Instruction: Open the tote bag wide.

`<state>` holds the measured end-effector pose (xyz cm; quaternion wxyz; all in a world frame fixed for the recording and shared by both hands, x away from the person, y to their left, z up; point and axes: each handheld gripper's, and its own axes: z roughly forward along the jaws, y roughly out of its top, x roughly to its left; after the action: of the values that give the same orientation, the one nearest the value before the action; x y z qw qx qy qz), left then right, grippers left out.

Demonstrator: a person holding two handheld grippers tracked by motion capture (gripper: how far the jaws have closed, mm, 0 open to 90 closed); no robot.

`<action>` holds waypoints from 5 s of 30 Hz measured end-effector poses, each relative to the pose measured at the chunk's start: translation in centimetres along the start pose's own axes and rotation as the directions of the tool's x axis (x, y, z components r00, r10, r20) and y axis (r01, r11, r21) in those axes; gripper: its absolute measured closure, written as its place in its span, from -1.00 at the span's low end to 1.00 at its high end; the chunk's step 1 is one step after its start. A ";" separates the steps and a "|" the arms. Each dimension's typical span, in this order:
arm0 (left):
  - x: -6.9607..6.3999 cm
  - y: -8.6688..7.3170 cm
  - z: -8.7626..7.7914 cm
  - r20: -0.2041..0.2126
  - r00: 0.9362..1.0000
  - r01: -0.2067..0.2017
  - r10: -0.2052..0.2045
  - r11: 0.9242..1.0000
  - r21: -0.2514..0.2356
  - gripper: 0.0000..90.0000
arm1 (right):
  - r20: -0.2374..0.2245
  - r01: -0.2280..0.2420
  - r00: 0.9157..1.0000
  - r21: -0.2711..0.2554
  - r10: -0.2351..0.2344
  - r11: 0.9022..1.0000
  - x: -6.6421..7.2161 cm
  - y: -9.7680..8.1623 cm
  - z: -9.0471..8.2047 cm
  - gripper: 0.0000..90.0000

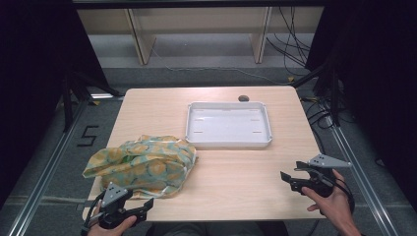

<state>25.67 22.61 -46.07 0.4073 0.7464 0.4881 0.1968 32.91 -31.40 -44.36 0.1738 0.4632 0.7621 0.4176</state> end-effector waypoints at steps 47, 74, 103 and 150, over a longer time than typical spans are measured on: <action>0.2 -0.1 -0.2 -0.005 1.000 -0.023 0.023 1.000 0.017 -0.56 | -0.324 0.377 0.872 -0.031 -0.366 0.926 13.2 6.0 10.4 -0.53; -0.1 -0.1 -0.2 -0.010 1.000 -0.005 0.005 1.000 0.017 -0.57 | -0.390 0.479 0.797 -0.056 -0.460 0.876 21.4 9.1 18.2 -0.32; -0.1 0.0 -1.1 -0.076 0.995 0.058 -0.060 0.998 -0.017 -0.53 | -0.382 0.494 0.798 -0.030 -0.466 0.869 17.9 10.0 15.0 1.00; -4.4 3.1 2.3 0.102 0.980 -0.175 0.173 0.985 0.009 -0.42 | -0.220 0.232 0.953 0.098 -0.206 0.968 1.8 1.5 1.1 1.00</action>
<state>27.05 17.11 -44.43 0.4058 0.7989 0.4015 0.1892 33.54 -29.06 -43.59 0.1097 0.3393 0.8471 0.3940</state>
